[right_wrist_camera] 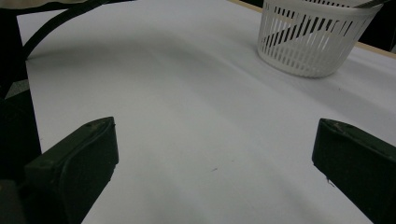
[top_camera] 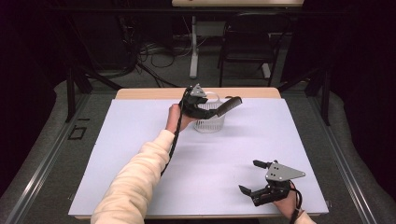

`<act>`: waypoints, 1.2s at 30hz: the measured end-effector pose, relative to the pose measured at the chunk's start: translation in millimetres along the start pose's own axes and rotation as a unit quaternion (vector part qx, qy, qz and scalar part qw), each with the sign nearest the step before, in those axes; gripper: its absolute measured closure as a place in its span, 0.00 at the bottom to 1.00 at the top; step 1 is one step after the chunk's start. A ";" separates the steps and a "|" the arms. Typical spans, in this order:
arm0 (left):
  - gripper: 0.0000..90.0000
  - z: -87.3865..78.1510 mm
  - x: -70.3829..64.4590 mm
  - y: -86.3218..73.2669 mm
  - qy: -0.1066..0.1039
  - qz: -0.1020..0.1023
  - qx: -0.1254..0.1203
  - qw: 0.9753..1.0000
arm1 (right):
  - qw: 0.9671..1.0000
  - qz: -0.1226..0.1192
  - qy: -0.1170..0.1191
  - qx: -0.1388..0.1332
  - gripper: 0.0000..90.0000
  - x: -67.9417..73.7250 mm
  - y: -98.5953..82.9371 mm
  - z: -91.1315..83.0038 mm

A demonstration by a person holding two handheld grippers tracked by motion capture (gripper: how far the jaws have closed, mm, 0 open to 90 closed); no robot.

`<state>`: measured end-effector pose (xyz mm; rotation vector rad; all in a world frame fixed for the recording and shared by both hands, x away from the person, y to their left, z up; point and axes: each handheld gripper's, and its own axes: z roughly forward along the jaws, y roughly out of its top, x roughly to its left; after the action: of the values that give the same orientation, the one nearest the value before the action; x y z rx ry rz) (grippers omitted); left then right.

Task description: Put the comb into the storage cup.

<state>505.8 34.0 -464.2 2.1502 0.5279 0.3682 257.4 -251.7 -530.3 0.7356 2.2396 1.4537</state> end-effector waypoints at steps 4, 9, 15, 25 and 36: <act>0.34 -9.3 -0.1 -0.3 0.003 -0.010 -0.005 1.000 | 1.000 0.000 0.001 0.001 0.00 0.9 0.4 0.2; 0.24 -21.2 1.0 -3.7 0.009 -0.020 -0.006 1.000 | 1.000 -0.002 0.001 0.001 0.00 0.9 0.8 0.4; 0.17 -35.5 3.0 -9.9 0.020 -0.031 -0.006 0.999 | 1.000 -0.002 0.004 0.003 0.00 0.3 1.5 2.7; 0.01 -53.5 4.8 -22.2 0.026 -0.039 0.016 0.999 | 1.000 -0.004 0.007 0.002 0.00 0.0 2.0 4.5; 0.00 -77.8 6.5 -39.2 0.038 -0.051 0.014 0.998 | 1.000 -0.003 0.007 0.002 0.00 -0.2 2.3 5.4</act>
<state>468.0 111.6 -450.4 2.1335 0.6873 0.3884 261.1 -247.1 -530.4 0.7216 2.2535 1.4564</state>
